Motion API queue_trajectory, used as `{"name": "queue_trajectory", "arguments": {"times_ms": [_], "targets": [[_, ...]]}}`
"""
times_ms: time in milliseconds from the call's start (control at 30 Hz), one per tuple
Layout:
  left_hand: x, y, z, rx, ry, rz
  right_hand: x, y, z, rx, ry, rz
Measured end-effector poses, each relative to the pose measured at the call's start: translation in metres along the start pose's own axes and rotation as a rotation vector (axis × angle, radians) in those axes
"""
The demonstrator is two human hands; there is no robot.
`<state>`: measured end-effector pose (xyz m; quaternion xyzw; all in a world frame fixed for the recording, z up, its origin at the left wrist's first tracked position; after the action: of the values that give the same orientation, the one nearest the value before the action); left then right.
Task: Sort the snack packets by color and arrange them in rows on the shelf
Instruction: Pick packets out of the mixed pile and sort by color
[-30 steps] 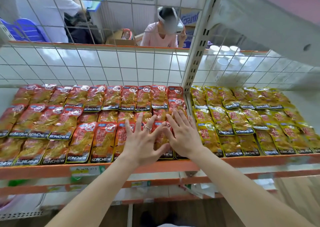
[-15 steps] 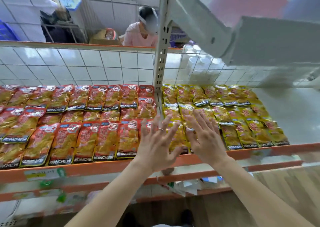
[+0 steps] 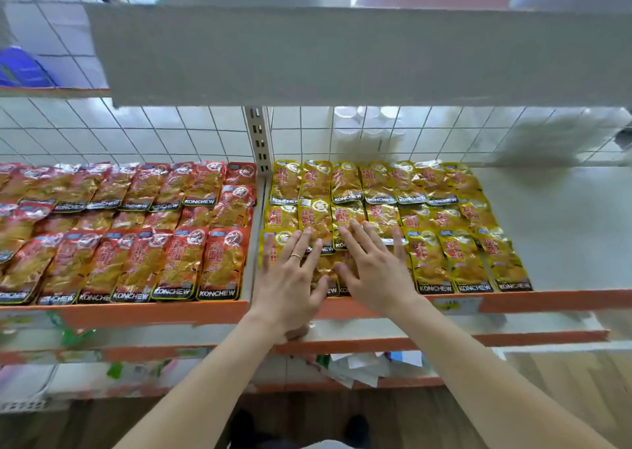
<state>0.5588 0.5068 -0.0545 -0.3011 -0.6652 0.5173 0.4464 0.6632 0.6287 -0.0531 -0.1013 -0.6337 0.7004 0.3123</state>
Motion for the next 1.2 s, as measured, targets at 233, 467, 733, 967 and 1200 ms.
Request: {"name": "queue_trajectory", "arguments": {"times_ms": [233,467,733,967,1200], "targets": [[0.0,0.002,-0.001,-0.021,-0.034,-0.032,-0.007,0.003,-0.005,0.063,0.001,-0.047],[-0.003,0.003,0.002,-0.042,-0.019,-0.098,-0.017,-0.009,-0.018,0.156,0.03,-0.155],[0.009,0.007,-0.089,-0.244,0.331,-0.197,-0.04,-0.026,-0.097,-0.031,0.181,-0.068],[0.013,0.015,-0.101,-0.221,0.371,-0.19,-0.038,-0.021,-0.1,-0.005,0.183,-0.01],[0.018,0.012,-0.103,-0.25,0.319,-0.254,-0.021,-0.037,-0.122,0.035,0.186,-0.046]]}}
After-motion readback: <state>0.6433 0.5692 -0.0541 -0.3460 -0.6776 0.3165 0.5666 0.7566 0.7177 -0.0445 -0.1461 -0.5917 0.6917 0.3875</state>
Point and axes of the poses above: each hand's wrist, its own x-axis towards the middle knuckle, its own y-axis out of the palm, z = x × y, the point moved 5 cm from there along x, towards the middle knuckle, and after that the axes turned 13 degrees about -z, right-handed, at the moved point
